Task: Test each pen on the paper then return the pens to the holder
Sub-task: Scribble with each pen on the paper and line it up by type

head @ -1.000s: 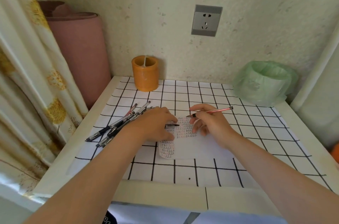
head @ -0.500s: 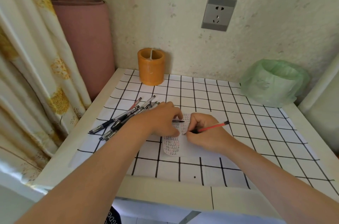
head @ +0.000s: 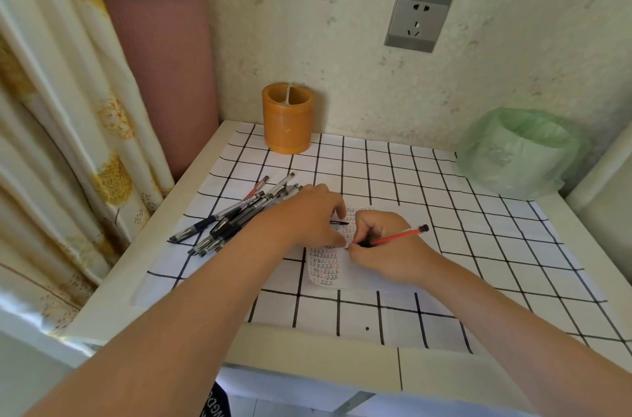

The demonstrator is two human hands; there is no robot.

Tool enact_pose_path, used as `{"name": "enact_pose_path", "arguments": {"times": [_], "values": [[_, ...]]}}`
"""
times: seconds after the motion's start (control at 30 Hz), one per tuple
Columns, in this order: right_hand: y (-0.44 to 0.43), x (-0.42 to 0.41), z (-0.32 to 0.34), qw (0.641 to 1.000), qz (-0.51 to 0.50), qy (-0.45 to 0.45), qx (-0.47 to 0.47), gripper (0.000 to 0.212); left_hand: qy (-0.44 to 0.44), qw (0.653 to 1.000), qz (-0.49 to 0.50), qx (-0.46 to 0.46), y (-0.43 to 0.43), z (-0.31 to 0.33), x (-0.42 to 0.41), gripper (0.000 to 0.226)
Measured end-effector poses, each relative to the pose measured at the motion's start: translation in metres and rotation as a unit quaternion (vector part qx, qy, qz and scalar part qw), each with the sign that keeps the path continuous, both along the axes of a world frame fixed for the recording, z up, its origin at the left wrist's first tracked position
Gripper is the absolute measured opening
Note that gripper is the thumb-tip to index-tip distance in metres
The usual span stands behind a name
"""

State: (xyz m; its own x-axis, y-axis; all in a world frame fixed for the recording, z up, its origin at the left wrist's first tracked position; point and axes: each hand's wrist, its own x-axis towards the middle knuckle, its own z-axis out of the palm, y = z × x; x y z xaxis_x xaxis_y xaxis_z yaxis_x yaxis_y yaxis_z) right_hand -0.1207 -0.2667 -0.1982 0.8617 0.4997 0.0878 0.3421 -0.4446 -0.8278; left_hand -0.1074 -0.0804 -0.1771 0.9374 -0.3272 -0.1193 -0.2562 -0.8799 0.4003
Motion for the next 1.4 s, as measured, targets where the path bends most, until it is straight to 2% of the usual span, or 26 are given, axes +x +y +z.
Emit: {"name": "enact_pose_path", "arguments": {"times": [1.4], "values": [[0.0002, -0.0073, -0.0013, 1.0, -0.01, -0.013, -0.004, 0.022, 0.01, 1.0, 0.025, -0.01, -0.0019, 0.0006, -0.0004, 0.051]]}}
